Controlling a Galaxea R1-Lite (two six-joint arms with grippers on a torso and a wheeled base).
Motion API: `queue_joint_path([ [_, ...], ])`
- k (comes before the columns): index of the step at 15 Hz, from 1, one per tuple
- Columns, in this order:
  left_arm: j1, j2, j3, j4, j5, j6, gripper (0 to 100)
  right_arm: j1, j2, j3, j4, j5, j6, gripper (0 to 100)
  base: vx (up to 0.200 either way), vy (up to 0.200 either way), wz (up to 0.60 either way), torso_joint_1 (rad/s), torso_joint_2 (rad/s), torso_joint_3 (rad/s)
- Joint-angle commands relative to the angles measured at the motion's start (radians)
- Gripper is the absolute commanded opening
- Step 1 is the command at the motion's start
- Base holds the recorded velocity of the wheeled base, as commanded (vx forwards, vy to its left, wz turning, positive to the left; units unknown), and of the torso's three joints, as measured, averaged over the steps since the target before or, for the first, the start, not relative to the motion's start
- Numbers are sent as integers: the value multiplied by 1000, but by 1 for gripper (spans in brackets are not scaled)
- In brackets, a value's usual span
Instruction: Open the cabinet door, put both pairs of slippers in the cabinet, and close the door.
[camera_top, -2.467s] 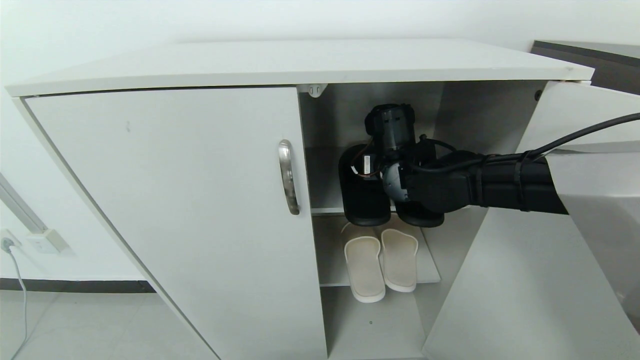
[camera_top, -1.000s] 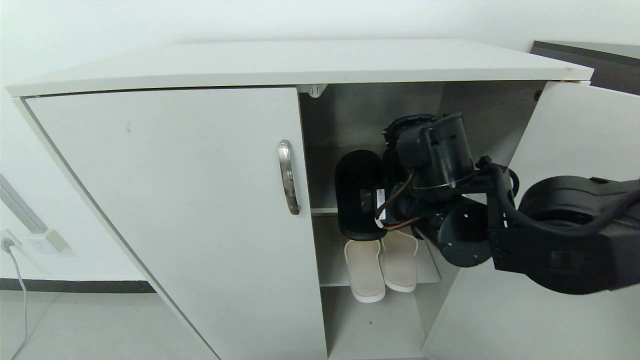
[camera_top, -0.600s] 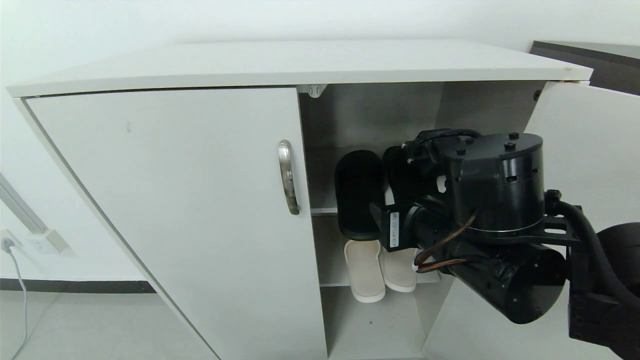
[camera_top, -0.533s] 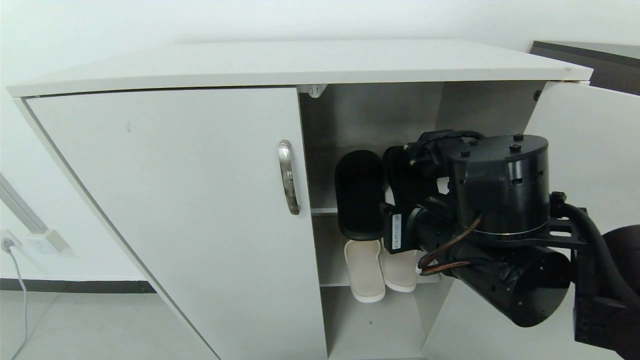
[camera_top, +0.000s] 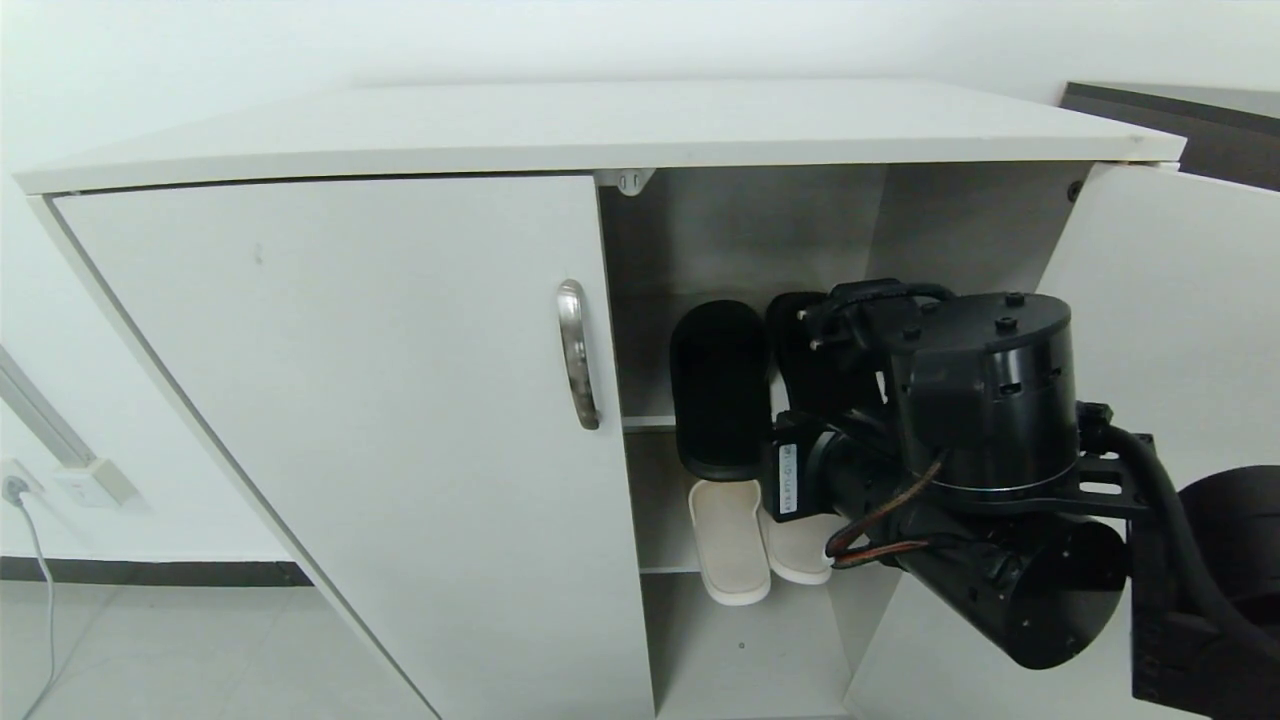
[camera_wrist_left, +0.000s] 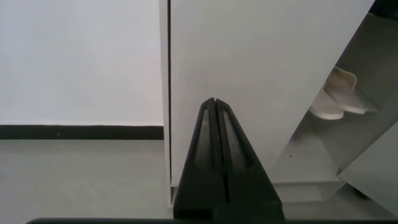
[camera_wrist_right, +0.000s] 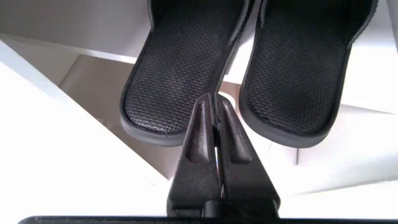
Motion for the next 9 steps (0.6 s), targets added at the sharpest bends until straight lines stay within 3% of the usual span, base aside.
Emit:
queue_joint_path([
  [1, 0, 0, 0, 0, 0, 0, 0, 0, 34, 2, -20, -2, -2, 0, 0, 0, 0, 0, 0, 0],
  [2, 0, 0, 0, 0, 0, -2, 0, 0, 42, 2, -37, -2, -4, 0, 0, 0, 0, 0, 0, 0],
  [9, 0, 0, 0, 0, 0, -2, 0, 0, 51, 2, -38, -3, -5, 0, -200, 0, 0, 3, 4, 5],
])
